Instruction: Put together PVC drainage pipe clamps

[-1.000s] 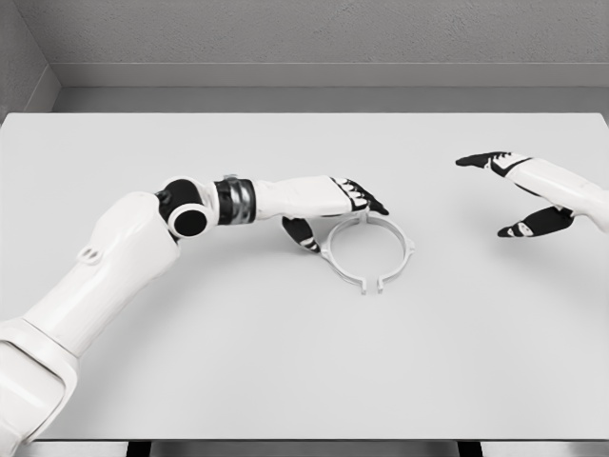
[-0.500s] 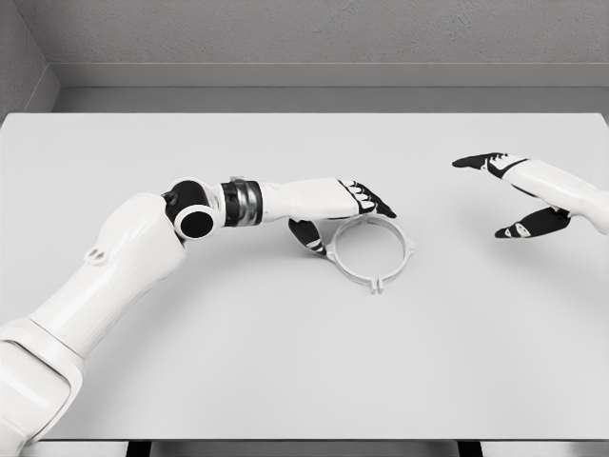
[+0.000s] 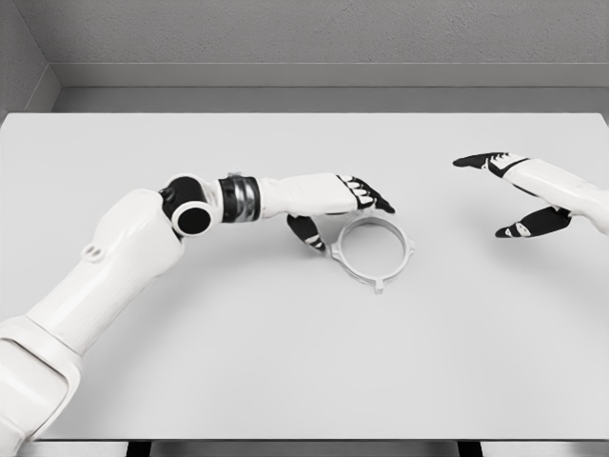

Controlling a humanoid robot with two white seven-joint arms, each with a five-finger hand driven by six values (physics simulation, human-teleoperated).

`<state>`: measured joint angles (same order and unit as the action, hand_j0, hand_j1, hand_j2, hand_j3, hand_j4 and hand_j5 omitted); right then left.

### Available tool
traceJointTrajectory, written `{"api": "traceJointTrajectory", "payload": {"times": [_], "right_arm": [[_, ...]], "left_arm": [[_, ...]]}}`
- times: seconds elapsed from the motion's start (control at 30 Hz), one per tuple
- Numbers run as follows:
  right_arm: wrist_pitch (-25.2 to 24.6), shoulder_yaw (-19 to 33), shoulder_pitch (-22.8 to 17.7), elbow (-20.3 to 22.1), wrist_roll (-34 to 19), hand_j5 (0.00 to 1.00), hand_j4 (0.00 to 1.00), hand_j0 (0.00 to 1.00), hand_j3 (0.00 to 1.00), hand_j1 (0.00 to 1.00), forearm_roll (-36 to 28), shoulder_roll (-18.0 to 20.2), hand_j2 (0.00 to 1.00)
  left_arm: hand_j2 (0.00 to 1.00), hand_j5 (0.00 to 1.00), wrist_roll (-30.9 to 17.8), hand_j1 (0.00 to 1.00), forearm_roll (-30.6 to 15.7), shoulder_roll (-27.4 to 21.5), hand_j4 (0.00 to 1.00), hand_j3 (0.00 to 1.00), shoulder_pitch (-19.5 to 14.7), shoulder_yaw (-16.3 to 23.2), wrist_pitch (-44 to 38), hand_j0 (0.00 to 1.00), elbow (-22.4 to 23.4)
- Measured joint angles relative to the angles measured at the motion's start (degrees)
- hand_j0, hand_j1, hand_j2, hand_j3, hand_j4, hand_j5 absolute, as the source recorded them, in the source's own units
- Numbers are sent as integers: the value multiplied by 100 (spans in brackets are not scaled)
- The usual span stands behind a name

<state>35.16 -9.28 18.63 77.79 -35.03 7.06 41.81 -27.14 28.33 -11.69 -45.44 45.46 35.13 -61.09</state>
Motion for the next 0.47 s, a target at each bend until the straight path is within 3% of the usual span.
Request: {"api": "traceJointTrajectory", "payload": {"times": [0.1, 0.27, 0.47], "right_arm": [[0, 10, 0, 0, 0, 100, 100, 100, 100, 100, -7, 9, 100], [0, 12, 0, 5, 0, 100, 100, 100, 100, 100, -10, 12, 100], [0, 9, 0, 12, 0, 100, 100, 100, 100, 100, -11, 13, 100]], "left_arm": [[100, 100, 28, 100, -44, -141, 100, 100, -114, -48, 0, 100, -49], [100, 100, 51, 100, -217, -627, 100, 100, -105, -465, 0, 100, -125], [100, 100, 55, 100, -467, -827, 100, 100, -53, -578, 1, 100, -82]]}}
